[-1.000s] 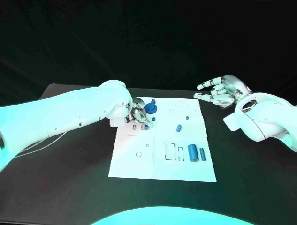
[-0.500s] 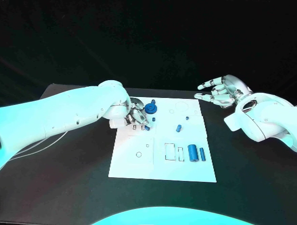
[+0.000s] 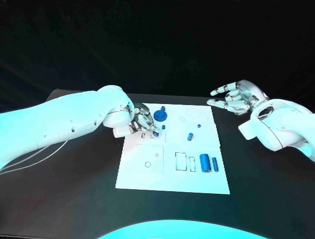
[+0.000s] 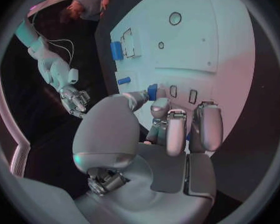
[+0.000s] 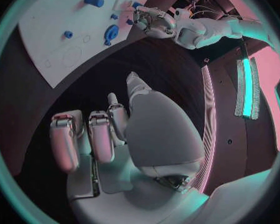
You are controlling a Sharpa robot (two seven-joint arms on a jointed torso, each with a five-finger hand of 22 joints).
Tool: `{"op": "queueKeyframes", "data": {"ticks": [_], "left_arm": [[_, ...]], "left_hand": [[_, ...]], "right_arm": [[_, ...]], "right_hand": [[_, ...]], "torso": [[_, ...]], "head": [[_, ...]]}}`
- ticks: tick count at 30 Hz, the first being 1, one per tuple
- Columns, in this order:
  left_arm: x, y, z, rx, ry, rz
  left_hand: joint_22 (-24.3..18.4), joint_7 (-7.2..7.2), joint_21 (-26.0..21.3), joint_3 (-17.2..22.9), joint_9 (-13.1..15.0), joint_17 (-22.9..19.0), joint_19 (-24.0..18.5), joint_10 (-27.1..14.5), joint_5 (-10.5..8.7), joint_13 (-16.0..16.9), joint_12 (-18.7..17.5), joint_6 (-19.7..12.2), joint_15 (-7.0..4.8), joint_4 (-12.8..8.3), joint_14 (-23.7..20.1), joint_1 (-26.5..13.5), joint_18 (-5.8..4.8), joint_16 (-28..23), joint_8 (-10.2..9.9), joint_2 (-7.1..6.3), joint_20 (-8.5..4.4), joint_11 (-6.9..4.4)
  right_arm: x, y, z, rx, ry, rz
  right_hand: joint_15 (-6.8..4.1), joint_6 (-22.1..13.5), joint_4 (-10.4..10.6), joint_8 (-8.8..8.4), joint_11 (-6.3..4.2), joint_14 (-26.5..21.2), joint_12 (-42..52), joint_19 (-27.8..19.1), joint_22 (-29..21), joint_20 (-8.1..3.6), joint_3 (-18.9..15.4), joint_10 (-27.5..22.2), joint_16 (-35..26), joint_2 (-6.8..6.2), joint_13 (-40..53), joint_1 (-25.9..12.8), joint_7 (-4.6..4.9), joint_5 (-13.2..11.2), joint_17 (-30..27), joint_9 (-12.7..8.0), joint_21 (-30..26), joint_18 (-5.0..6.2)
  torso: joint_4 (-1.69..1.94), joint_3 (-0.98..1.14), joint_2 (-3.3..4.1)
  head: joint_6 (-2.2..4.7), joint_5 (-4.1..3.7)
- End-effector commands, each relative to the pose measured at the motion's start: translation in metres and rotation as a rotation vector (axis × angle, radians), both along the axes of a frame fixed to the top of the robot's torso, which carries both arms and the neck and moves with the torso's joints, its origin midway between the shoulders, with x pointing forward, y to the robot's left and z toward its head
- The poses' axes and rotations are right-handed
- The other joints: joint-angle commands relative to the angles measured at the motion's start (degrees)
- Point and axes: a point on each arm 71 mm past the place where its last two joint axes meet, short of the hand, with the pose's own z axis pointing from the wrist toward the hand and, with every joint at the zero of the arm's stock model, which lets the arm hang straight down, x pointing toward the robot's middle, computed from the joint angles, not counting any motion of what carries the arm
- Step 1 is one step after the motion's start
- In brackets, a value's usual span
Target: Assemble the parts on the task board
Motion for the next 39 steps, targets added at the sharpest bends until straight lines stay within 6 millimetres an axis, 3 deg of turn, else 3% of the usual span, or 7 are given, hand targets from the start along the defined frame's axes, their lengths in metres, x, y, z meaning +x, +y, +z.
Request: {"op": "queueKeyframes", "data": {"ticks": [1,17,24,39], "left_arm": [[0.001,-0.001,0.004,0.026,-0.087,0.002],[-0.011,-0.001,-0.008,0.111,-0.197,-0.030],[-0.012,0.000,-0.010,0.113,-0.205,-0.021],[-0.013,0.000,-0.011,0.116,-0.208,-0.022]], "left_hand": [[0.6,-0.68,0.4,7.5,7.1,13.5,0.1,0.5,0.38,0.2,0.4,0.4,-0.32,-7.1,5.4,-0.6,-0.60,0.3,0.3,-0.18,-0.22,-0.07],[0.5,-0.85,0.3,9.1,7.9,13.7,0.0,1.3,0.34,1.0,1.0,0.6,-0.48,-7.7,5.5,-1.1,-0.57,0.5,0.7,-0.58,-0.32,-0.26],[0.6,-0.90,0.4,10.0,8.2,13.8,0.1,1.4,0.37,1.1,1.1,0.6,-0.54,-8.2,5.5,-1.5,-0.58,0.6,0.9,-0.89,-0.39,-0.31],[0.7,-0.93,0.4,10.8,8.5,13.9,0.2,1.7,0.37,1.4,1.3,0.7,-0.58,-8.4,5.6,-1.9,-0.61,0.6,1.0,-1.09,-0.44,-0.35]], "right_arm": [[0.000,0.001,-0.001,-0.006,0.002,0.014],[0.000,-0.001,-0.001,-0.007,0.004,0.013],[0.000,-0.001,-0.001,-0.007,0.003,0.013],[0.000,-0.001,-0.001,-0.007,0.003,0.013]], "right_hand": [[-0.39,0.5,0.2,0.17,-0.26,5.0,0.3,5.4,14.3,-0.22,0.3,0.1,-0.2,0.22,3.7,-0.5,-0.05,0.3,11.0,0.0,-0.3,-0.09],[-0.40,0.5,0.3,0.21,-0.27,5.0,0.4,5.4,14.3,-0.23,0.2,0.1,-0.2,0.25,3.7,-0.7,-0.05,0.3,11.1,0.0,-0.2,-0.10],[-0.41,0.5,0.3,0.24,-0.27,5.0,0.3,5.4,14.3,-0.24,0.2,0.1,-0.2,0.27,3.7,-0.8,-0.06,0.4,11.0,0.0,-0.2,-0.10],[-0.41,0.5,0.3,0.24,-0.27,5.0,0.3,5.4,14.3,-0.24,0.2,0.1,-0.2,0.27,3.7,-0.8,-0.06,0.4,11.0,0.0,-0.2,-0.10]], "torso": [[0.02,-0.02,0.01],[-0.05,-0.12,0.16],[-0.09,-0.03,0.15],[-0.09,-0.05,0.17]], "head": [[0.07,0.13],[-0.11,0.41],[-0.12,0.66],[-0.24,0.60]]}}
